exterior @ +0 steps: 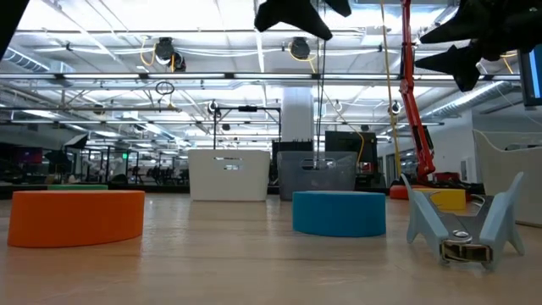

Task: Pick and place Stapler, Stapler remover, tape
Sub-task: Put the blue staple remover into the black bin

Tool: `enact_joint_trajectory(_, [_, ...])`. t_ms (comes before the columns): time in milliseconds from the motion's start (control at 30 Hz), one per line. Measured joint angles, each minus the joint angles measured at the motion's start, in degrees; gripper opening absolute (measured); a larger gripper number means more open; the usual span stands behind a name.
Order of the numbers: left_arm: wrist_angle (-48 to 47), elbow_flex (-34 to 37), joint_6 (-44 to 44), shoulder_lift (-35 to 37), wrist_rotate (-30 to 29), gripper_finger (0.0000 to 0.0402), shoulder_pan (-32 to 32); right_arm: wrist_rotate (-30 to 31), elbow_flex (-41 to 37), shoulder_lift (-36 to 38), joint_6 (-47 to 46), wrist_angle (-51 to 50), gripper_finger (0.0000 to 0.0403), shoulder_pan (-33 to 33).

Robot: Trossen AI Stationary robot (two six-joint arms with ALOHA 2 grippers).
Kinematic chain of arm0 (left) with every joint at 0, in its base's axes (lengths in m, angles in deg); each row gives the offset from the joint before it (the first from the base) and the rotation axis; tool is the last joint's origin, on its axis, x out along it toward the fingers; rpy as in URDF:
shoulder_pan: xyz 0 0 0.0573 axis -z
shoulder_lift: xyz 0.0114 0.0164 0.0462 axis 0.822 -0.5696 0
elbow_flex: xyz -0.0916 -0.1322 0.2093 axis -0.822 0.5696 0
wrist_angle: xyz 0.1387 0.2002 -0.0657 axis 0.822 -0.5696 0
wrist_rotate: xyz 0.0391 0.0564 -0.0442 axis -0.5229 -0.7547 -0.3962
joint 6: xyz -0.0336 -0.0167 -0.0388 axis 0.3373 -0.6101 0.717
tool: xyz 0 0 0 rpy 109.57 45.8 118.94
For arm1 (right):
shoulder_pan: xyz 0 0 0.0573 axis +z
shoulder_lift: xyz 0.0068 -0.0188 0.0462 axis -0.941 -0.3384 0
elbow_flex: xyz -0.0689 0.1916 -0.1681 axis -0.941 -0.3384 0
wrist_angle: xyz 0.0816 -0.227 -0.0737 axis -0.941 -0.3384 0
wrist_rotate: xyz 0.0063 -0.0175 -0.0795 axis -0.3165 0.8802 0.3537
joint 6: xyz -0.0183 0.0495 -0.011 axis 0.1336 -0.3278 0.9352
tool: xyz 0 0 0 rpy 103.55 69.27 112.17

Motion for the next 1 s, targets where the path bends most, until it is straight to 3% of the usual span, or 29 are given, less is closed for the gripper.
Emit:
enact_joint_trajectory(167, [-1.46, 0.00, 2.59, 0.07, -0.15, 0.0198, 1.60, -5.43, -0.02, -0.17, -0.26, 1.41, 0.0212, 0.02])
enact_joint_trajectory(300, [-6.27, 0.00, 2.77, 0.07, -0.31, 0.0198, 1.46, -7.81, -0.02, -2.50, 1.68, 10.81, 0.0212, 0.02])
enact_joint_trajectory(467, [-15.45, 0.02, 5.37, 1.07, -5.61, 0.0198, 0.08, -14.58, 0.06, -9.90, 4.55, 26.97, 0.0212, 0.09])
enact_joint_trajectory(600, [-16.18, 1.99, 4.83, 3.92, -7.36, 0.0198, -0.02, -18.60, 2.71, -18.48, 4.60, 31.94, 0.0212, 0.94])
enact_joint_trajectory(800, [-6.03, 18.31, 5.62, 16.82, -7.81, 0.0198, 0.68, -18.37, 12.01, -31.09, 8.79, 29.93, 0.0212, 5.93])
enact_joint_trajectory(1000, [3.95, 36.68, 6.45, 32.74, -8.28, 0.0198, 3.86, -12.99, 22.74, -40.66, 12.17, 21.90, 0.0212, 10.84])
